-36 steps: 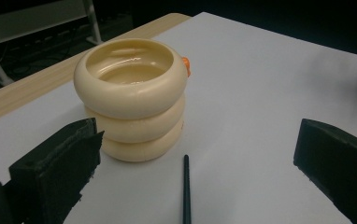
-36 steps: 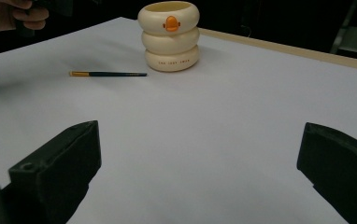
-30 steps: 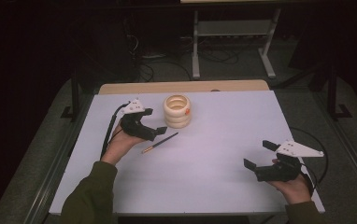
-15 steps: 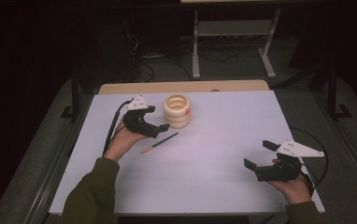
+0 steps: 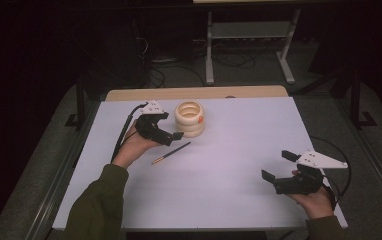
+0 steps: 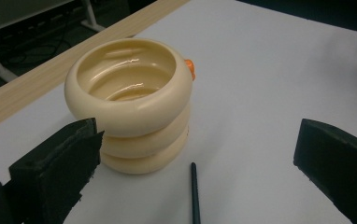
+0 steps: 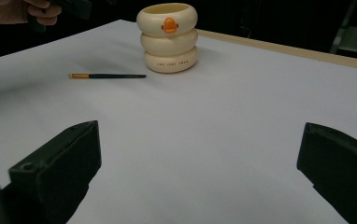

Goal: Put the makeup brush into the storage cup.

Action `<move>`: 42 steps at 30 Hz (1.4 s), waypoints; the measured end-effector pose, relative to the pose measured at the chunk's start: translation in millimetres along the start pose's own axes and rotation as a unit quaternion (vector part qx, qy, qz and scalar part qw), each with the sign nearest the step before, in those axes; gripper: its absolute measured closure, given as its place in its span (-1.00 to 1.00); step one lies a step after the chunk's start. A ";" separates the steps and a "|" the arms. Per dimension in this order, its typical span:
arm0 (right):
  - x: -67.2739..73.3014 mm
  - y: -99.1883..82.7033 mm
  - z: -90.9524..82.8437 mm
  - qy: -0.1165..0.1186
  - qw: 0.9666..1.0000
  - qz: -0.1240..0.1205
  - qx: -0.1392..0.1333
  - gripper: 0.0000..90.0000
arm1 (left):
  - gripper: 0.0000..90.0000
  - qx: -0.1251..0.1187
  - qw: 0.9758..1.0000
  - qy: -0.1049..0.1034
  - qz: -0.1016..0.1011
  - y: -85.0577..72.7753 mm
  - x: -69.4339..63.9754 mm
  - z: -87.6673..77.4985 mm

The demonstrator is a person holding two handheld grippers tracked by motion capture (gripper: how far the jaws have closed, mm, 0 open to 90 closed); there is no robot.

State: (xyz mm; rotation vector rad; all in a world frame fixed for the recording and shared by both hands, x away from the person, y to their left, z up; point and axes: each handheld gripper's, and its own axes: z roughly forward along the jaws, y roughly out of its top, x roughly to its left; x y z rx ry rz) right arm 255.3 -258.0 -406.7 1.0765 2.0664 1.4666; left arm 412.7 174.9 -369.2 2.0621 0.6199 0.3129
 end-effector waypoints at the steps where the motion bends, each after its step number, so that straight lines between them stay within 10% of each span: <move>1: 0.0 -0.1 -0.1 0.000 1.000 0.000 0.000 -1.00 | -1.00 0.002 1.000 0.000 0.000 0.4 0.3 -0.2; 42: -1.3 -0.2 -0.7 -0.002 1.000 0.001 -0.004 -1.00 | -0.85 0.141 0.990 0.003 0.007 0.5 3.6 6.9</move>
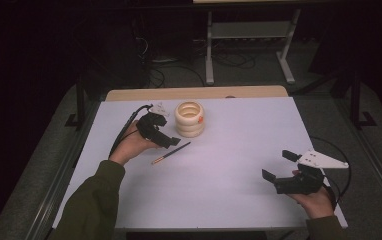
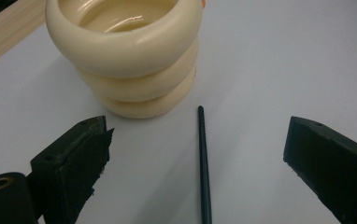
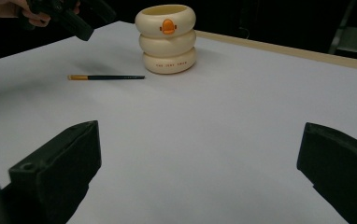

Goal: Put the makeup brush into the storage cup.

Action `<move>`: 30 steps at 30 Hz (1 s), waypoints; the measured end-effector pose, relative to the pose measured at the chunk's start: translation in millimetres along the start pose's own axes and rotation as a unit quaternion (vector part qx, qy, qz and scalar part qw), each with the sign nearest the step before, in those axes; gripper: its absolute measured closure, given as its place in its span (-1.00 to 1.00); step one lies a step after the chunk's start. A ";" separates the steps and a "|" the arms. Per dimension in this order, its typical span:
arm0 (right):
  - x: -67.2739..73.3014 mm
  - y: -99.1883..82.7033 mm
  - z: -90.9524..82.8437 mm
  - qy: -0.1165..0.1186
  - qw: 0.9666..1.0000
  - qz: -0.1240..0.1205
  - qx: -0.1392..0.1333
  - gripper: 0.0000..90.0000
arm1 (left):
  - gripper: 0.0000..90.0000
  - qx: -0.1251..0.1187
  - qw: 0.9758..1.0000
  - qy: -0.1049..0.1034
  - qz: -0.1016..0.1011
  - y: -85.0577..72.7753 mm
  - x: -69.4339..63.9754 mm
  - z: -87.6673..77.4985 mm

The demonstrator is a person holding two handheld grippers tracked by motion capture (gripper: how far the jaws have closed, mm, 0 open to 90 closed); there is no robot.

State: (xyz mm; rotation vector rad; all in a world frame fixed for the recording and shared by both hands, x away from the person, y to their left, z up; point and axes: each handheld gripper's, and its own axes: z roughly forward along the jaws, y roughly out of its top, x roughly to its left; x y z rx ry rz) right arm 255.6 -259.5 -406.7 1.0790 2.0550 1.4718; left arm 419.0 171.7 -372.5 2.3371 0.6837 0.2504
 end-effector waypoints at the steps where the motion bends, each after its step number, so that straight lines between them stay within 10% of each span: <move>1: 0.0 0.0 -0.2 0.000 1.000 0.000 0.000 -1.00 | -0.85 0.002 1.000 -0.002 -0.001 -0.3 -0.1 0.5; 30: 0.1 0.2 -0.6 0.001 1.000 0.000 -0.002 -1.00 | -0.48 0.090 0.996 -0.011 -0.005 -5.4 1.9 12.7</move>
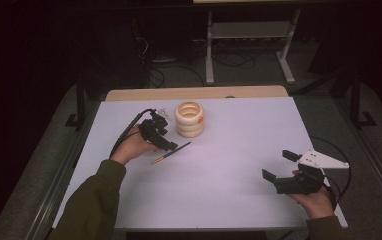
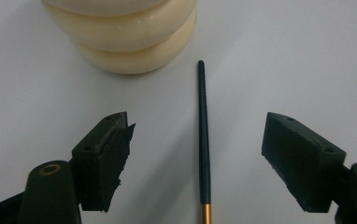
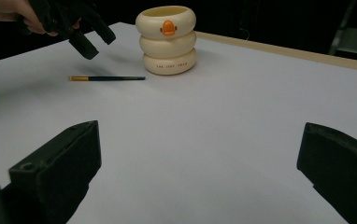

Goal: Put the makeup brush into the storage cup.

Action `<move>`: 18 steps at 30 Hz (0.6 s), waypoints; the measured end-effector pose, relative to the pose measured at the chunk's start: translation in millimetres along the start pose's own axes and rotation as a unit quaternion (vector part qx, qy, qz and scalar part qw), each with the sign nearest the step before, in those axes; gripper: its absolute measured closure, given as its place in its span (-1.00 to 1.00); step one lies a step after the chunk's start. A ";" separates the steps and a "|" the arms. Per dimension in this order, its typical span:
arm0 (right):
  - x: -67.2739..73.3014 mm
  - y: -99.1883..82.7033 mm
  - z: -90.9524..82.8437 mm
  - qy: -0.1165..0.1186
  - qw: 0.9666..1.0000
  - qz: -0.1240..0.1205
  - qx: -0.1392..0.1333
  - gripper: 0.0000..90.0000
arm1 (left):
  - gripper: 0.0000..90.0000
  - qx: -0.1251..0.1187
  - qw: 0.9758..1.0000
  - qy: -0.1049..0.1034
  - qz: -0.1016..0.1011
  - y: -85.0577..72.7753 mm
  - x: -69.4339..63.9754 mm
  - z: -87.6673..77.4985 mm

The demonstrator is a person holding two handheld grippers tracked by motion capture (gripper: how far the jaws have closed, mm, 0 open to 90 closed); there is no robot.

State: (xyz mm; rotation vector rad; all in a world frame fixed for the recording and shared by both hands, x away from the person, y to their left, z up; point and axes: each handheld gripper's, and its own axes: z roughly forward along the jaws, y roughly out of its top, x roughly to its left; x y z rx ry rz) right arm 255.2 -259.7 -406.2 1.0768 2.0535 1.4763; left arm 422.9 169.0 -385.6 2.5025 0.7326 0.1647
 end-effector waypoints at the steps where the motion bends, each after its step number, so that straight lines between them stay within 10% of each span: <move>1: 0.1 0.0 -0.1 0.000 1.000 0.001 0.000 -1.00 | -0.44 -0.003 1.000 -0.002 -0.007 -0.2 -0.9 0.7; 18: 0.2 0.3 -0.6 -0.001 1.000 0.000 0.000 -1.00 | 0.12 0.039 0.999 0.002 -0.019 -1.2 0.2 6.0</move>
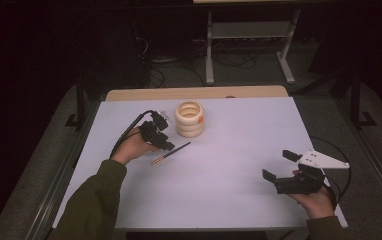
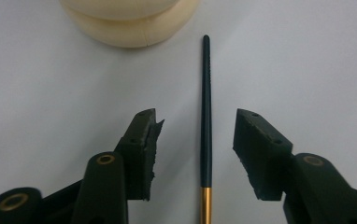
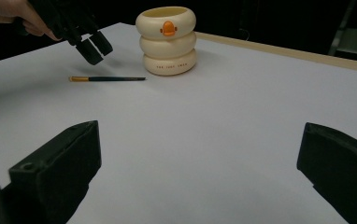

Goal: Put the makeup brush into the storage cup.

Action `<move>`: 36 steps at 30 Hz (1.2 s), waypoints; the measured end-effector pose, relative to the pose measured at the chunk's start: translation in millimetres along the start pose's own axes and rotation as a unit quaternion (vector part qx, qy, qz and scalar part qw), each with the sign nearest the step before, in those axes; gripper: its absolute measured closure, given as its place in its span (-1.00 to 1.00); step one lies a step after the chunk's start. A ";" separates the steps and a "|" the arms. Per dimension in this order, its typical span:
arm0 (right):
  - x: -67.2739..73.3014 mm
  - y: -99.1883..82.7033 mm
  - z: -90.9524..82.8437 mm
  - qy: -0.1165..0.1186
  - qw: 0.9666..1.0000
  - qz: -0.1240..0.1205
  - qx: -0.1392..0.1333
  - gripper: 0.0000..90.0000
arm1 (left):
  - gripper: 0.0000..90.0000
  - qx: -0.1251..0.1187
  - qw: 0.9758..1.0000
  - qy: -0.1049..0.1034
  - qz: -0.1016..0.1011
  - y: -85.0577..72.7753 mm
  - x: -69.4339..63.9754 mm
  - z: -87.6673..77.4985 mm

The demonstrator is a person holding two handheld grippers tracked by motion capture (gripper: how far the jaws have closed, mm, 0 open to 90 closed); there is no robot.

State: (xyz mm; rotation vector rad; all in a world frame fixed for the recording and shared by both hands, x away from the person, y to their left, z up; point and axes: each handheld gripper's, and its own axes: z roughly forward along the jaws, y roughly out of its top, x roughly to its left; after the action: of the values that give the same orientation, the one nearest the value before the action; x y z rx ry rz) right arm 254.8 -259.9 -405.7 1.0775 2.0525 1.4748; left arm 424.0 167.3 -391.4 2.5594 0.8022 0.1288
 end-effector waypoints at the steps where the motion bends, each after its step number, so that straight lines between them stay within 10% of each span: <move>1: 0.0 0.0 0.0 0.000 1.000 0.000 0.000 -1.00 | 0.12 0.002 1.000 -0.001 -0.002 -0.3 0.0 0.3; 36: -0.5 0.7 -1.3 -0.001 1.000 0.002 -0.003 -1.00 | 0.68 0.092 0.995 -0.025 0.001 -5.4 -3.1 17.5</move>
State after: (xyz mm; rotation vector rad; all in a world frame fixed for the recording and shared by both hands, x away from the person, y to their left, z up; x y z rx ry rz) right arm 254.4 -261.0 -404.7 1.0801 2.0446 1.4807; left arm 422.5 162.6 -409.3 2.7226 0.8277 -0.0104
